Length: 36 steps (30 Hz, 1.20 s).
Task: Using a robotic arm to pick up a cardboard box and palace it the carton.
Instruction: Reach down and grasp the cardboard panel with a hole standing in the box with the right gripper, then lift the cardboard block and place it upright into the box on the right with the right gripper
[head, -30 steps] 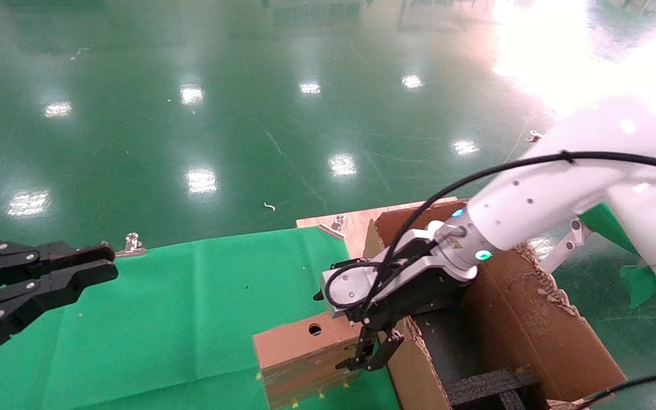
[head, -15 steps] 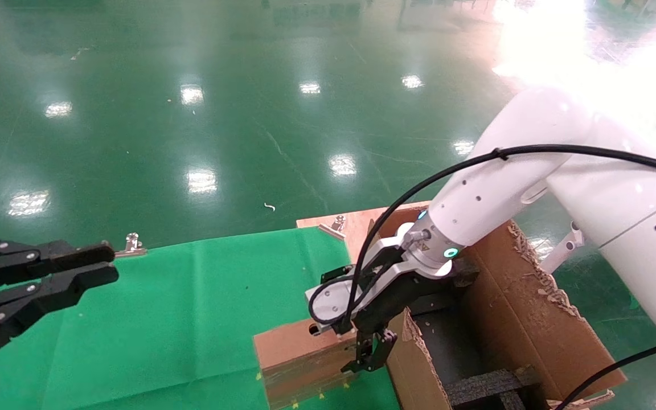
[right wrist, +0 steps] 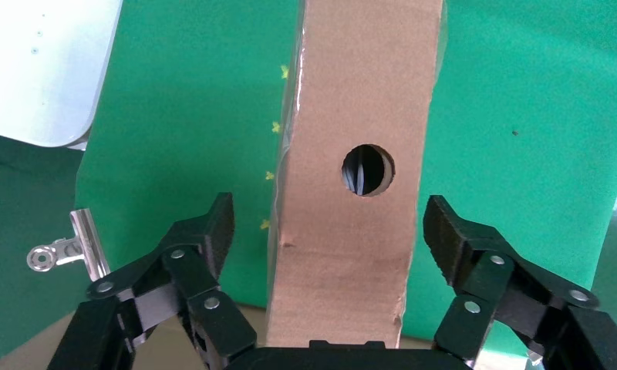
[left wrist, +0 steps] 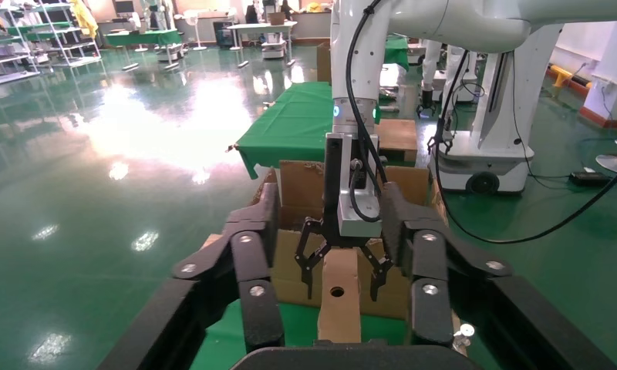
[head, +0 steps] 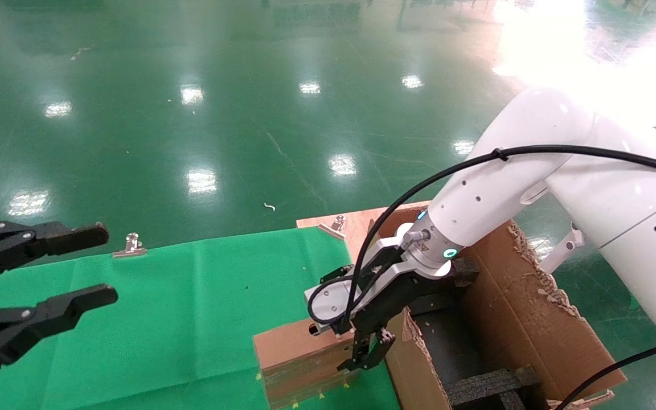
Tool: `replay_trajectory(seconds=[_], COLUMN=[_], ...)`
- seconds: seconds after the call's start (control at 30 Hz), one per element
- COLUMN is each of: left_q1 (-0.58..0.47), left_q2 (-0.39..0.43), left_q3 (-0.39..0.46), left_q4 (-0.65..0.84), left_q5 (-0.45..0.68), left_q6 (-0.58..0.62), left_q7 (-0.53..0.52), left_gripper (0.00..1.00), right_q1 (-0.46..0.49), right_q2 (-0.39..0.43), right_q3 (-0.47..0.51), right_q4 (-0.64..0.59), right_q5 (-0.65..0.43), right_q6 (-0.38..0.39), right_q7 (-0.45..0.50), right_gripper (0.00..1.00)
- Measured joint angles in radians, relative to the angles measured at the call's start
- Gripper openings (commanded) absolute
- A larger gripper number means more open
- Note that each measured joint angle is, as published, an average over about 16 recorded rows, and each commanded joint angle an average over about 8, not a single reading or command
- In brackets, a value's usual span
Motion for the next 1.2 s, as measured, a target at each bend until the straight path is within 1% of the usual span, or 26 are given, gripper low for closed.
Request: replay_trajectory(seconds=[0.9,1.07,1.2], left_q1=[0.0,0.0,0.0], left_q2=[0.0,0.0,0.0], left_q3=[0.0,0.0,0.0], left_q4=[0.0,0.0,0.0], left_q5=[0.0,0.0,0.0], left_q6=[0.0,0.0,0.0], left_q7=[0.0,0.0,0.0], left_gripper=[1.0,1.0,1.0], right_q1=[-0.003,0.022,0.07], right_q2=[0.005,0.01,0.018], right_q3=[0.007,0.011,0.012], right_q4=[0.003,-0.008,-0.029], right_q5=[0.006,0.024,0.049], right_q6=[-0.002,-0.005,-0.01], right_q7=[0.004,0.01,0.014], right_gripper=[0.0,0.0,0.0])
